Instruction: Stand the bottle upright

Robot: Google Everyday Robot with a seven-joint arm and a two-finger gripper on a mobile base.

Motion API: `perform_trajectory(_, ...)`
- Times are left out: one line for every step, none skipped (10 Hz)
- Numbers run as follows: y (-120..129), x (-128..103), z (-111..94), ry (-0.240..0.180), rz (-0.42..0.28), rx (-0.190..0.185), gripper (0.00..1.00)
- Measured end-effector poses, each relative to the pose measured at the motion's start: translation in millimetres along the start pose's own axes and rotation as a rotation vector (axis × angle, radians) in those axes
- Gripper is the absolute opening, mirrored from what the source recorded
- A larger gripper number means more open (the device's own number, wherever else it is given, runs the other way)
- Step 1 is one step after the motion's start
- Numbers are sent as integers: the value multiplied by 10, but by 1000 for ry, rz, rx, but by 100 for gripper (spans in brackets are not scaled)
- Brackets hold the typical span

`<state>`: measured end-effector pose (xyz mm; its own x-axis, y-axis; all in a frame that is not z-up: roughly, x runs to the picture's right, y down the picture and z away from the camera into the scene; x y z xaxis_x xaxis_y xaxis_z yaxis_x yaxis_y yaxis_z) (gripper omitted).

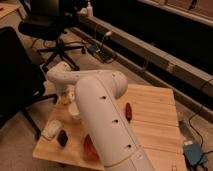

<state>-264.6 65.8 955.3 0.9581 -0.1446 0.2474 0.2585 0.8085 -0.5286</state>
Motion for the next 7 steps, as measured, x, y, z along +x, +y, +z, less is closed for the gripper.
perform_trajectory(-7, -3, -18, 0, 1, 3, 28)
perform_trajectory(-14, -10, -40, -2, 1, 6, 28)
perform_trajectory(-37, -34, -90, -8, -1, 15, 28)
perform_trajectory(-60, -48, -137, -15, 0, 24, 28)
perform_trajectory(-79, -47, -178, -20, 0, 31, 28)
perform_trajectory(-104, -43, -239, -27, 4, 43, 28)
perform_trajectory(-121, -24, -282, -29, 7, 52, 28)
